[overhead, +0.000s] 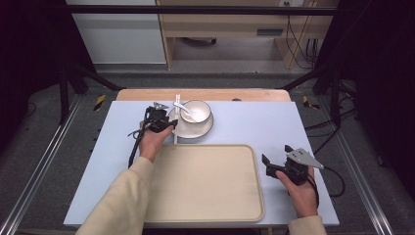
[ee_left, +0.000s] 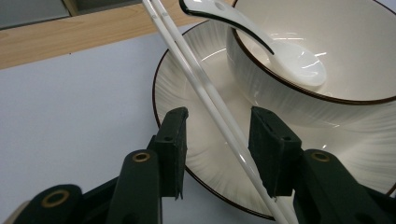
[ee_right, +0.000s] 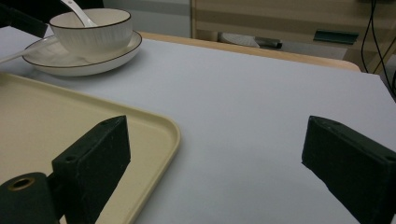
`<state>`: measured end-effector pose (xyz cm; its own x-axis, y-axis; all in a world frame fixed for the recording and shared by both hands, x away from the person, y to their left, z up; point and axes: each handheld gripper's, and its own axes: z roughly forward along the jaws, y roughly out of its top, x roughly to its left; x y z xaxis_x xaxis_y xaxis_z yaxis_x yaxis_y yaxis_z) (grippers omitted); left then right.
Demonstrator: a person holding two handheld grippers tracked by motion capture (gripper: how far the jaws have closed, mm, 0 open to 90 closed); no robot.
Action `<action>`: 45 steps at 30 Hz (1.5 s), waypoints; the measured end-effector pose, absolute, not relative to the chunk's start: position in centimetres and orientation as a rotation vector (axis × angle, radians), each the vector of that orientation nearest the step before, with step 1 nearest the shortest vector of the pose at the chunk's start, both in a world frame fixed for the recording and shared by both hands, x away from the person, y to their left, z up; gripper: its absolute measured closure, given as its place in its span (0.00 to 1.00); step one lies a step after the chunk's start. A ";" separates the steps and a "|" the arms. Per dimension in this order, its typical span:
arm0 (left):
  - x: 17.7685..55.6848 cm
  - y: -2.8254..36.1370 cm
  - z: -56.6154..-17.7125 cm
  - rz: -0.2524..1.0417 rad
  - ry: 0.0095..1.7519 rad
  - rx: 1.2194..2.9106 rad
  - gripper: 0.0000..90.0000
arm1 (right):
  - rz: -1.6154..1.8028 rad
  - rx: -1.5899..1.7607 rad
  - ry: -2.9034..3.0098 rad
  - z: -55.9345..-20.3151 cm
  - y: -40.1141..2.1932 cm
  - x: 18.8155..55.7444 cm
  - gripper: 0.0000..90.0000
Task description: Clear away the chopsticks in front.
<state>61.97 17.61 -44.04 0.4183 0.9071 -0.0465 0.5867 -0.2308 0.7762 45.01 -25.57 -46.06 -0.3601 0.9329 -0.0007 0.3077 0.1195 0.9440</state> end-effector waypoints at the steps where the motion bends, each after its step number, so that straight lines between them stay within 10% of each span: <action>1: 62.0 17.6 -44.0 0.549 1.267 1.933 0.64 | 1.249 1.207 1.761 -46.1 -25.6 45.0 0.09; 45: 62.8 16.8 -45.4 0.513 1.405 1.876 0.85 | 1.249 1.216 1.776 -46.1 -25.5 45.0 0.10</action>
<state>62.76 16.81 -45.40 0.3249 0.9398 -0.1057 0.6507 -0.1411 0.7461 44.99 -25.51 -46.06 -0.3659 0.9306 0.0065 0.3204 0.1195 0.9397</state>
